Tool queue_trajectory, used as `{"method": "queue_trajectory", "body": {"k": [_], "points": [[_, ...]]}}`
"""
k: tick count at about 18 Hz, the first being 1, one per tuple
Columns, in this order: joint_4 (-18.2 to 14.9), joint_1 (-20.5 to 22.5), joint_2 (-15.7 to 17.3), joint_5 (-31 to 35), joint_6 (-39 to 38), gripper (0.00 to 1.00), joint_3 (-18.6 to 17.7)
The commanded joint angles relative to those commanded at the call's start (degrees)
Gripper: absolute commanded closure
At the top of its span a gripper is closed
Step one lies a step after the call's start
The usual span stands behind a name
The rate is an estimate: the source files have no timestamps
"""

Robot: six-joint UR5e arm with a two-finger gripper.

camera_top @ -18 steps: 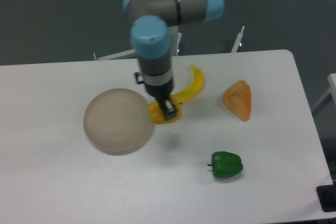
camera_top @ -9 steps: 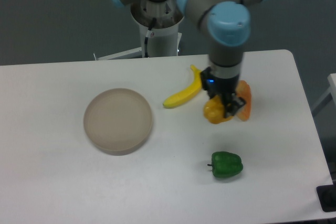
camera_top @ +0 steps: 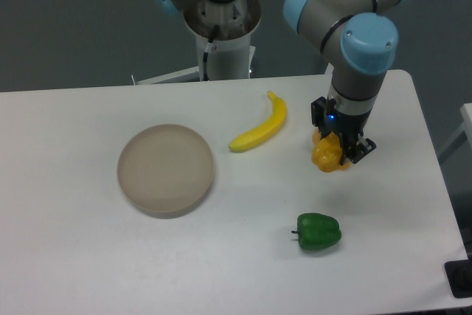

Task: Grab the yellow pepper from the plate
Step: 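Hold the yellow pepper above the table near the orange object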

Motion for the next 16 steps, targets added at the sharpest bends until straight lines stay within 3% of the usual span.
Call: {"method": "queue_trajectory", "body": {"k": [16], "points": [[-0.1, -0.2, 0.3, 0.7, 0.3, 0.91, 1.1]]}}
